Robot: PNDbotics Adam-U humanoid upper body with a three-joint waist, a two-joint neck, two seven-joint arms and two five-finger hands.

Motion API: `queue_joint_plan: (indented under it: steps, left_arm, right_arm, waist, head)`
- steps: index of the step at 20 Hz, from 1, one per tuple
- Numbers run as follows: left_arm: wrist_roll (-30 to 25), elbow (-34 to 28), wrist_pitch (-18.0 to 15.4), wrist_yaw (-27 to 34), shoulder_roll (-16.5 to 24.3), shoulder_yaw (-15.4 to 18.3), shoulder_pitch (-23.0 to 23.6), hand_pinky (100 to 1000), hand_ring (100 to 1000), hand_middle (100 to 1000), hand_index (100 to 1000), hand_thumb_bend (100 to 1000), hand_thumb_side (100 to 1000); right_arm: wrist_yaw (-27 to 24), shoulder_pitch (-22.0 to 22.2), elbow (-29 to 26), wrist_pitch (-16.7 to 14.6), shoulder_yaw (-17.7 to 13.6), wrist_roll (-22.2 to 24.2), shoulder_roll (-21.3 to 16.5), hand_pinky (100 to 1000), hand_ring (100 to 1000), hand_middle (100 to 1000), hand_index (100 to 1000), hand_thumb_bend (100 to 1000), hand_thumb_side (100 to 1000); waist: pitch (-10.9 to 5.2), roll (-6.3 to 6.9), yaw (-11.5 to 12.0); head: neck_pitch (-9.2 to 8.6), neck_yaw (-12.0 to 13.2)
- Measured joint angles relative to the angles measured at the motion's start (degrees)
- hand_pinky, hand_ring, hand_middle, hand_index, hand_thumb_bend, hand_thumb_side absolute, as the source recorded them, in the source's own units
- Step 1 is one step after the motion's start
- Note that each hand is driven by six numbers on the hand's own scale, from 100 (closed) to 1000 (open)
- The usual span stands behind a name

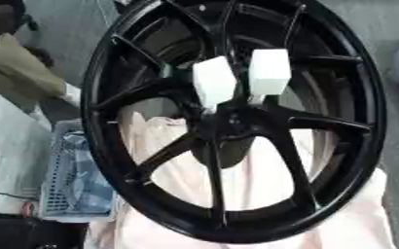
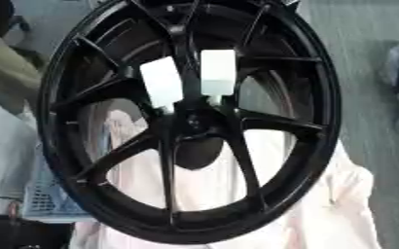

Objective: Pull the pin out of the wheel hub.

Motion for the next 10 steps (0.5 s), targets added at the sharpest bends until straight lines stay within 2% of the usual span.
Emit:
queue_joint_plan:
  steps: [4, 10]
  left_arm:
    - [-0.17, 0.0, -0.26, -0.4, 0.88, 0.0, -0.09, 838, 751, 577, 760, 100, 718]
    - [-1.41, 0.0, -2.2, -2.84, 6.22, -0.2, -2.96, 833, 750, 583, 761, 100, 689]
  right_arm:
    - [0.0, 0.02, 0.0, -0.03, -0.02, -0.03, 0.0, 731, 753, 728, 782, 100, 543]
    - [0.0, 0.27, 0.0, -0.12, -0.04, -0.15, -0.01, 730, 752, 728, 782, 100, 545]
  waist:
    - [0.0, 0.2, 0.0]
    - [-0.05, 0.68, 0.02]
  head:
    - [0.01, 0.01]
    - [0.11, 0.01]
